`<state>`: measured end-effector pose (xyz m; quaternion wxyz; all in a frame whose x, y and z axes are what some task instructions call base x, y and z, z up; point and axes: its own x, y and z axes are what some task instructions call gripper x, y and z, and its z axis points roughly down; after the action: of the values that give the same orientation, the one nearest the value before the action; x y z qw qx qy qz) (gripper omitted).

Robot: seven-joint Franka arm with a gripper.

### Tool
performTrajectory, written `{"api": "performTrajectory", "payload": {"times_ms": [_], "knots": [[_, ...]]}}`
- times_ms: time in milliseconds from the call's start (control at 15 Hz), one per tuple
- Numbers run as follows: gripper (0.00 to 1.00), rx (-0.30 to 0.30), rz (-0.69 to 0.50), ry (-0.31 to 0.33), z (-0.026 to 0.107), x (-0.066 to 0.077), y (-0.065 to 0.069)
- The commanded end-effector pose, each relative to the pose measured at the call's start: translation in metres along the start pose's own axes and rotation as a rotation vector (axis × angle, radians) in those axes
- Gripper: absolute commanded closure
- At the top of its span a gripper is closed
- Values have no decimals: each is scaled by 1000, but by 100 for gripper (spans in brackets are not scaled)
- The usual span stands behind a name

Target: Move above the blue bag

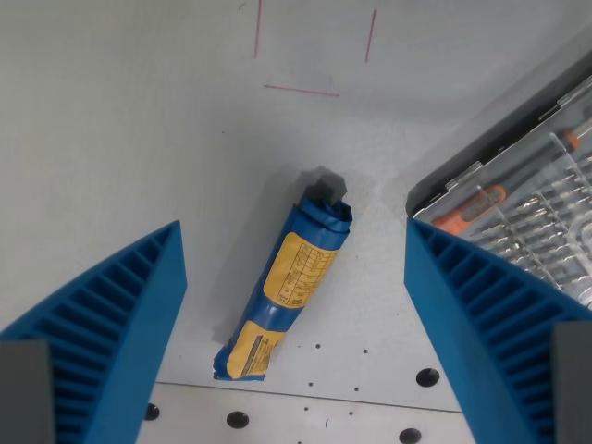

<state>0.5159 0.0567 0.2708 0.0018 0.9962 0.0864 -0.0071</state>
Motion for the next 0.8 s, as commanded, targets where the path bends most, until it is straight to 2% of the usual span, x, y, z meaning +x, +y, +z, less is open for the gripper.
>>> {"api": "performTrajectory", "payload": {"times_ms": [67,800], "knots": [[0,0,0,3,-1,0,0],[0,1,62,14,4,-4,-1]]}}
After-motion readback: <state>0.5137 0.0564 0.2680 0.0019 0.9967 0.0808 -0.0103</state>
